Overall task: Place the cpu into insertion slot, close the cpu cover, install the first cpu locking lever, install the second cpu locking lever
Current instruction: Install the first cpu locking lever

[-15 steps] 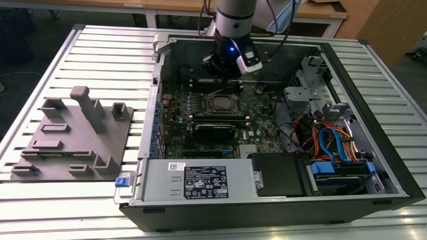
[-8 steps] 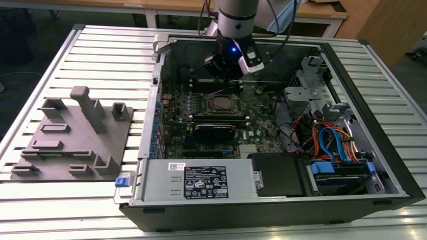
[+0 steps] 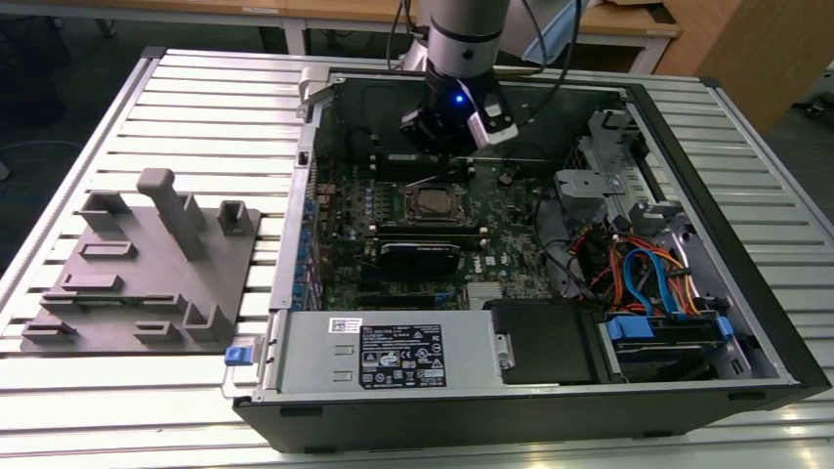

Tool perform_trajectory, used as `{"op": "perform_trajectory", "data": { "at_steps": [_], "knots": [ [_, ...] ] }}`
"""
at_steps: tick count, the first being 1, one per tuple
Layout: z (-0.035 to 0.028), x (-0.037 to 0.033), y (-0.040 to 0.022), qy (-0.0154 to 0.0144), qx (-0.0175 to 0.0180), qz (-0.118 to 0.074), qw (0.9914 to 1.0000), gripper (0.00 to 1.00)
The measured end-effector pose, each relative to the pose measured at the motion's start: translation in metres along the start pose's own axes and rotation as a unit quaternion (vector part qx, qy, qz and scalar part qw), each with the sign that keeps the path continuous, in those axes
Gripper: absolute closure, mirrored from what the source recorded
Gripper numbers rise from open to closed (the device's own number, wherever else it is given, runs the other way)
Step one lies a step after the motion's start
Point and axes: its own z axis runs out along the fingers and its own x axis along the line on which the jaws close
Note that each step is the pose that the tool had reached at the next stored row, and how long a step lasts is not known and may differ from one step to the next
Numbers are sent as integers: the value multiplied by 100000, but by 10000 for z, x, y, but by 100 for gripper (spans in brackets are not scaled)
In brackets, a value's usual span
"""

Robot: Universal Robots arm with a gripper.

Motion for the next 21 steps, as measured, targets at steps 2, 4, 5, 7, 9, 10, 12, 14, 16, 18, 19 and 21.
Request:
{"op": "perform_trajectory", "data": {
  "at_steps": [2,4,5,7,9,10,12,14,16,18,19,21],
  "knots": [
    [7,-3,-2,8,-232,23,100000,89],
    [14,-4,-6,26,-719,43,99997,89],
    [17,-5,-7,31,-902,50,99996,89],
    [22,-6,-7,27,-1008,71,99995,89],
    [25,-7,-8,38,-1005,81,99995,89],
    [27,-8,-8,39,-1004,95,99995,89],
    [32,-12,-8,33,-1005,125,99995,89],
    [38,-16,-8,31,-1005,165,99995,89],
    [45,-22,-8,27,-1006,206,99995,89],
    [51,-26,-9,25,-999,246,99995,89],
    [54,-28,-9,25,-1002,264,99995,89],
    [63,-32,-10,21,-1005,302,99994,89]
  ]
}}
